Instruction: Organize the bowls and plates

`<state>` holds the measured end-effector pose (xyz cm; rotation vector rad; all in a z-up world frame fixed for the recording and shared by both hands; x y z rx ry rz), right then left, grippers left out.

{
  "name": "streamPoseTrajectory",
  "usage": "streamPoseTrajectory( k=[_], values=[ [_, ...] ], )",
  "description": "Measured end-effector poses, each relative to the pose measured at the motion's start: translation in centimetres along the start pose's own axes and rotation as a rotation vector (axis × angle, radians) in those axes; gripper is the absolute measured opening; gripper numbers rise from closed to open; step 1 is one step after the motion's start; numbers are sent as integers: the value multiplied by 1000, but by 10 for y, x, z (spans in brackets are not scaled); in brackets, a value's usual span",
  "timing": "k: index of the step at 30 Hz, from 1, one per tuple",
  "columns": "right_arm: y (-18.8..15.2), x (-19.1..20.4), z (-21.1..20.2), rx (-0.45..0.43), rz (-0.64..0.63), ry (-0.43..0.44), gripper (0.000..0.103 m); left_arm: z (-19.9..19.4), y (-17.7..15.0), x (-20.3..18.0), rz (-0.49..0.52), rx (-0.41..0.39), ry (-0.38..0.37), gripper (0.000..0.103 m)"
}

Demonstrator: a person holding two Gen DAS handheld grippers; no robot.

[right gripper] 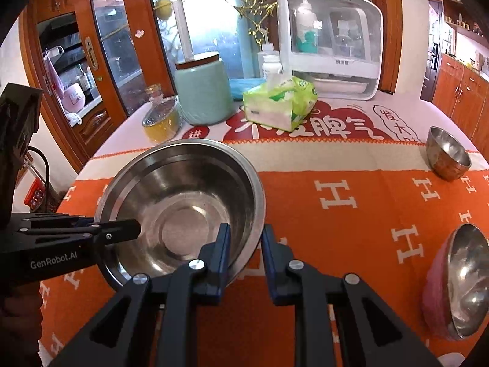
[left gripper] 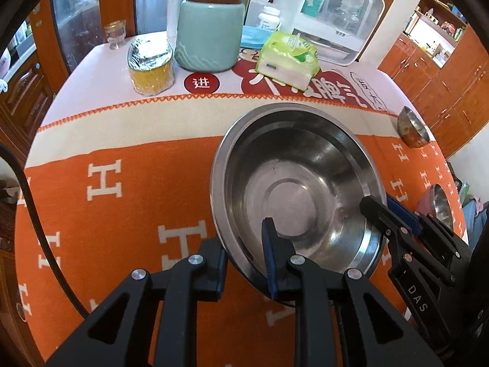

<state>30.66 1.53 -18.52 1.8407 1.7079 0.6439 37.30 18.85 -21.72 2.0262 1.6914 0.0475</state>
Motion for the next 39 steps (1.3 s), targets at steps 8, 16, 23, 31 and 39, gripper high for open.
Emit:
streamPoseTrajectory(
  k=[8, 16, 23, 31, 39],
  values=[
    [-5, 1, -40, -46, 5, -6, 20, -41, -21, -15, 20, -49, -10, 19],
    [-16, -2, -84, -82, 5, -22, 20, -74, -45, -35, 58, -92, -34, 19],
    [-32, -2, -117, -108, -9, -37, 20, -99, -74, -48, 74, -122, -48, 19],
    [-55, 5, -151, -118, -54, -41, 20, -120, -109, -56, 88, -135, -40, 19],
    [-77, 11, -170, -83, -89, -31, 20, -125, -140, -54, 84, -97, -35, 19]
  ],
)
Point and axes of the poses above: each gripper's, at about its wrist camera, not at the fingertips, and z roughly the way its jaws point, x to its left, y to its top, the point moved 3 cm from there along z, roughly the way its jaws point, and after that the axes turned 10 degrees about -z, right-handed, at the moved point
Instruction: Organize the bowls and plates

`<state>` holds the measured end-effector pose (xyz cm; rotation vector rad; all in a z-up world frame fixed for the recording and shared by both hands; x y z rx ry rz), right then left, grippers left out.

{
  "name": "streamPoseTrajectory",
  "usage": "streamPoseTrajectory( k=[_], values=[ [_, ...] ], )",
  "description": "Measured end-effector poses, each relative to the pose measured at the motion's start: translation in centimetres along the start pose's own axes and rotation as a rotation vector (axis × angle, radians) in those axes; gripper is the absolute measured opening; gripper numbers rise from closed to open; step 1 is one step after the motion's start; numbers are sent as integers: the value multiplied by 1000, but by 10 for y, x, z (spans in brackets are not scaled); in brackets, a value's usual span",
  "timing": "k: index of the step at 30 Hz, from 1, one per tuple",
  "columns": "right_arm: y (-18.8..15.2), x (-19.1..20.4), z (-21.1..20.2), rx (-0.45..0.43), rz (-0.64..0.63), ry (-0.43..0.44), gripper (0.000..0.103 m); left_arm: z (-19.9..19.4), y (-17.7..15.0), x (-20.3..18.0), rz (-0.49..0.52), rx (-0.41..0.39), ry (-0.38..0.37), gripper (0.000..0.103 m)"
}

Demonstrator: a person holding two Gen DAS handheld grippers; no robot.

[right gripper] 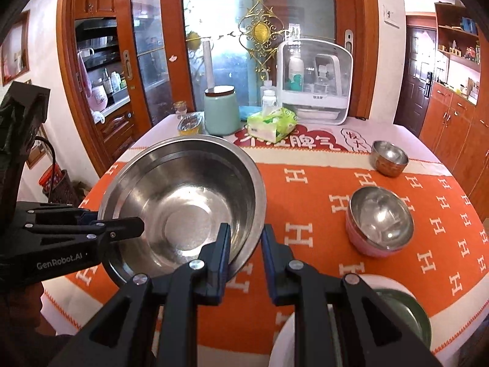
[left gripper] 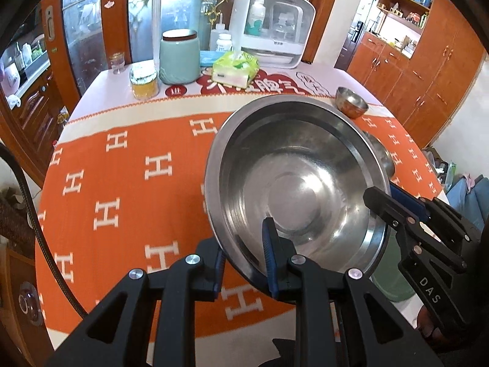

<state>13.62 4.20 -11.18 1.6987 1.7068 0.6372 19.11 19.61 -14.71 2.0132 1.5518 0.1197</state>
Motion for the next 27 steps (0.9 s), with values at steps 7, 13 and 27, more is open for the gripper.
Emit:
streamPoseTrajectory(
  k=[7, 13, 27],
  values=[
    [-30, 2, -10, 75, 16, 8, 20, 2, -32, -7, -2, 55, 1, 19],
    [-61, 6, -9, 135, 37, 21, 20, 12, -63, -11, 5, 112, 6, 22],
    [-105, 19, 14, 284, 42, 61, 20, 50, -110, 1, -22, 274, 56, 23]
  ],
)
Point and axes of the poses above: each gripper's, at about its wrist camera, not at the fingertips, and z roughly the way its jaws point, x to its left, y to its top, the point moved 3 cm from there along z, roughly the way its jaws point, and after that the axes turned 10 degrees about -z, right-handed, at the moved point
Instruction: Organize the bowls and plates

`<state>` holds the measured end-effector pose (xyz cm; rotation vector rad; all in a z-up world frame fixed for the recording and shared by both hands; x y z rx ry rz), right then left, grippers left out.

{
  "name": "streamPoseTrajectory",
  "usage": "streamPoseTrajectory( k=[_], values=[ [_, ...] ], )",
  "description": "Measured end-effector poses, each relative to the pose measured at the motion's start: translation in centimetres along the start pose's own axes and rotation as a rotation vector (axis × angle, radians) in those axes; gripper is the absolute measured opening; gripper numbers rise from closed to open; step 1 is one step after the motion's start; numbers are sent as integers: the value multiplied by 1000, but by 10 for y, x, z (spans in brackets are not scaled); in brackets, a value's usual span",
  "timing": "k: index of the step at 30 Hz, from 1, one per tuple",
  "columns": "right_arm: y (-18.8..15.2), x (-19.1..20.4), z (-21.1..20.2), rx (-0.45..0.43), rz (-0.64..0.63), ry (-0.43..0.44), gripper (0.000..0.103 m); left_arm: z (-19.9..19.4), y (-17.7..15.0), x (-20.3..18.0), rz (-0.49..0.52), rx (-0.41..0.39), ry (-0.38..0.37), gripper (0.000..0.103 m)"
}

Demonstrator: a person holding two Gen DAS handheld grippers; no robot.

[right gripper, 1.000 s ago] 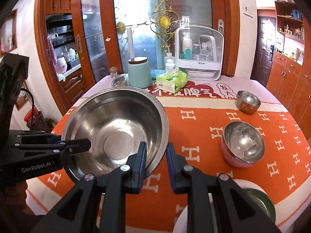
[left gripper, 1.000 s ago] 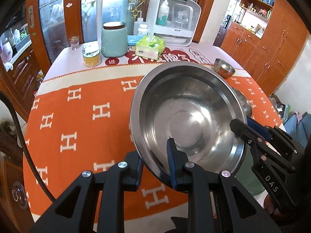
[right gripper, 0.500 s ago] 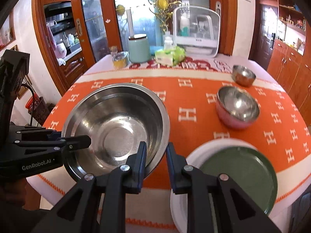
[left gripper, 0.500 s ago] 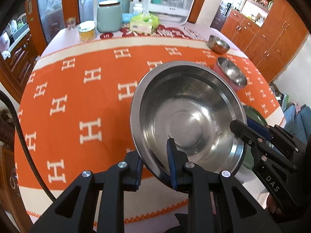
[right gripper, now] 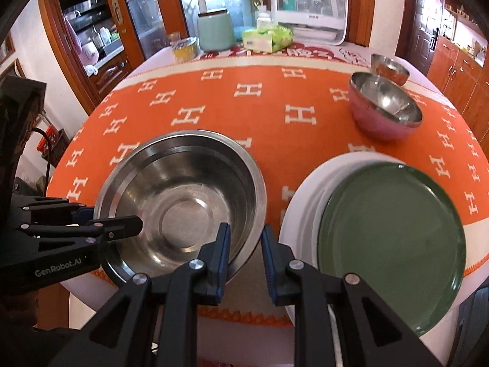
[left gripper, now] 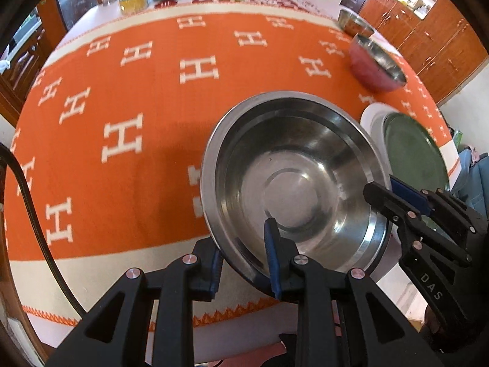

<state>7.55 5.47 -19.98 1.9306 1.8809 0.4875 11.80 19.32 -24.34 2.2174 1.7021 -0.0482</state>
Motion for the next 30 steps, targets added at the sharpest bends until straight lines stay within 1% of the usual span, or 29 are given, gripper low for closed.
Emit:
streamPoseTrajectory(
  k=[2, 4, 10, 11, 12, 13, 15, 16, 17, 20, 26, 28, 30],
  values=[
    [-1, 1, 1, 5, -14, -2, 21, 3, -1, 1, -1, 8, 3, 23],
    [1, 3, 1, 10, -31, 0, 23, 4, -1, 1, 3, 8, 4, 26],
    [5, 3, 3, 31, -66, -2, 24, 5, 3, 0, -2, 16, 4, 28],
    [7, 4, 3, 35, -76, -2, 24, 5, 4, 0, -6, 18, 3, 30],
    [8, 3, 2, 37, -83, -3, 24, 4, 6, 0, -8, 21, 4, 36],
    [9, 4, 2, 39, -93, -4, 24, 3, 8, -1, -8, 19, 5, 46],
    [11, 4, 0, 37, -111, -2, 25, -3, 12, 0, -14, 0, -5, 58],
    [12, 3, -1, 36, -118, -1, 28, -5, 15, -1, -16, -12, -7, 61],
    [13, 3, -2, 31, -123, -1, 33, -8, 18, -1, -17, -20, -5, 62],
    [19, 0, -9, 7, -135, -10, 43, -15, 25, -2, -26, -46, 6, 64],
    [24, -10, -23, -28, -152, -32, 44, -29, 38, -6, -56, -93, -12, 66],
    [25, -16, -29, -40, -151, -40, 49, -36, 42, -13, -53, -120, -33, 66],
    [27, -23, -35, -55, -141, -36, 50, -42, 45, -21, -45, -142, -39, 66]
  ],
)
Point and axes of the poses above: each gripper's, at about its wrist camera, not at the fingertips, and z roughly the way its jaws point, x to its left, y to its top, the point moved 3 cm from there along z, roughly the way its jaws point, and after that the axes turned 10 degrees about -z, right-handed, at the moved point
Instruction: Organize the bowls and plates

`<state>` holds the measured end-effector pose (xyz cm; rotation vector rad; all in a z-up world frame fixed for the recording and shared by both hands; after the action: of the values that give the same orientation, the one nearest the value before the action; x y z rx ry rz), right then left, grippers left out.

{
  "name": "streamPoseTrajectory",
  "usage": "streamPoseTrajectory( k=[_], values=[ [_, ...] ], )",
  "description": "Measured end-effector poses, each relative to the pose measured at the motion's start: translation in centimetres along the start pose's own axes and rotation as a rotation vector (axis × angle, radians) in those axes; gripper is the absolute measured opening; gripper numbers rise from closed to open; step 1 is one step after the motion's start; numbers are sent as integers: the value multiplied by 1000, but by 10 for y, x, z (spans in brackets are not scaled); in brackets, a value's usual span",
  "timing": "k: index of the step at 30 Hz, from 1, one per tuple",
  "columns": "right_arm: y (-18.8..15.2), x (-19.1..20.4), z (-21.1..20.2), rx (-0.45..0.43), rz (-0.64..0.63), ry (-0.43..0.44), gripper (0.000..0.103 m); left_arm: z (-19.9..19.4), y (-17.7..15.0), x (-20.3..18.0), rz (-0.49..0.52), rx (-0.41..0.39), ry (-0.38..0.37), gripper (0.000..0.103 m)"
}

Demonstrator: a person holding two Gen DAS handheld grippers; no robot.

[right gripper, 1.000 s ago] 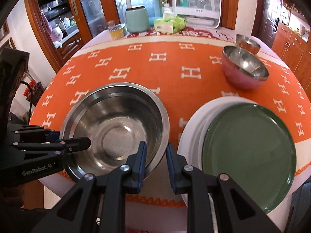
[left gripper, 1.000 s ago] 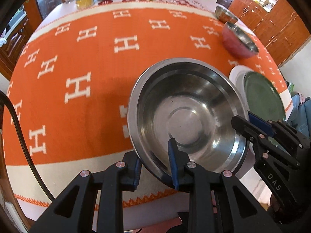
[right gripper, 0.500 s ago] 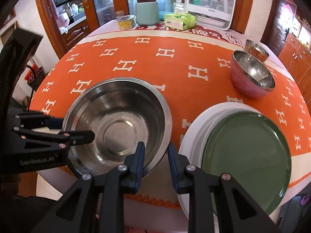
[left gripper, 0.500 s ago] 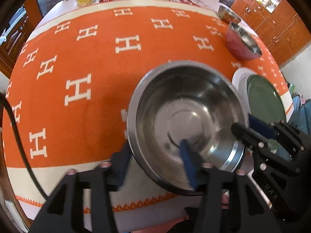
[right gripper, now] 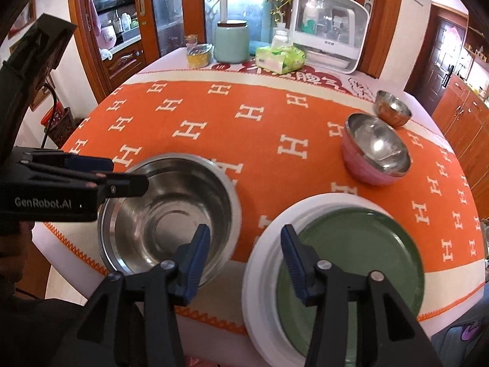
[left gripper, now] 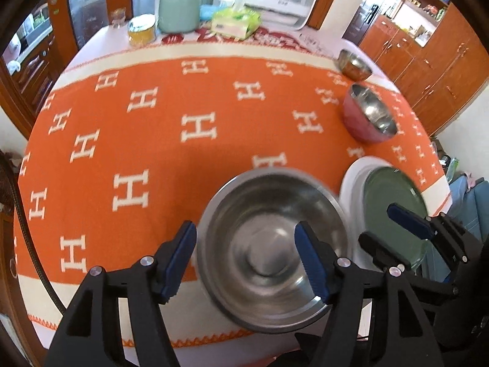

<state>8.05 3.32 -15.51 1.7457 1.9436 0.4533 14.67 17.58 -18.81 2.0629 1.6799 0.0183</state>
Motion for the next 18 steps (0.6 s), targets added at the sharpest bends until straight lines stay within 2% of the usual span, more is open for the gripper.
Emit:
streamPoseTrajectory(
  k=[2, 6, 18],
  values=[
    [4, -7, -8, -21, 7, -4, 51, -3, 3, -9, 12, -13, 0, 66],
    [14, -26, -26, -83, 2, -11, 63, -11, 12, -30, 14, -28, -10, 66],
    [32, -100, -55, -176, -29, 14, 69, -28, 39, -106, -14, -91, 17, 74]
  ],
)
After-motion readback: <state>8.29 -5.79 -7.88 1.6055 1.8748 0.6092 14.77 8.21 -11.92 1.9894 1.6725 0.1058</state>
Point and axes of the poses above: each gripper's, at about its wrist camera, not at the fingertips, and z roughly the way its jaws point, x to its left, y to its top, the point moved 3 cm from there along z, roughly the way its jaws point, and after that the axes turned 10 degrees about -z, right-handed, at the moved point
